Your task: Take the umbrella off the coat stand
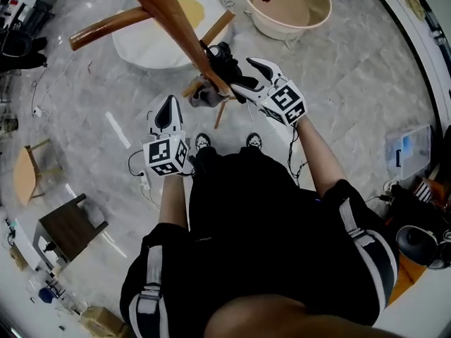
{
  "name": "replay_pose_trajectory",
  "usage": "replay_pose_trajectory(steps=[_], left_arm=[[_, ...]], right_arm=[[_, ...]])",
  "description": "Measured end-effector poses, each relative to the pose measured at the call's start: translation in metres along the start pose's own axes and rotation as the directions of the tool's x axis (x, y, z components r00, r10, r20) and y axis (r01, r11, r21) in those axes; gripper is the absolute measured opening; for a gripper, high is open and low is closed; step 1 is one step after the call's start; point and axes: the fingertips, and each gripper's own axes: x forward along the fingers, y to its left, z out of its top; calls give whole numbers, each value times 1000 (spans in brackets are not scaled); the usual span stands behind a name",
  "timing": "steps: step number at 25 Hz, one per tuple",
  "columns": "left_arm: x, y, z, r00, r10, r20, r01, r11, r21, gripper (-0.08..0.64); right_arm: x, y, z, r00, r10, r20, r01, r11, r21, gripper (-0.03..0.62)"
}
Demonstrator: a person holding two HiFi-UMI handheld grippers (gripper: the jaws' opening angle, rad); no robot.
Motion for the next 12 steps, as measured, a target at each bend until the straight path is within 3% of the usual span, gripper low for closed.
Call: replay_pose_trajectory(steps=[6,12], left_arm=[[-15,2,-18,992,127,-20,-128,991,-38,-3],[-30,5,-30,976,215,-43,-218,974,-61,-3]], right_arm=[[26,-12,-10,994,105,-23,-105,994,-12,351],[53,-11,-21,980,188,-58,-187,982,32,356]])
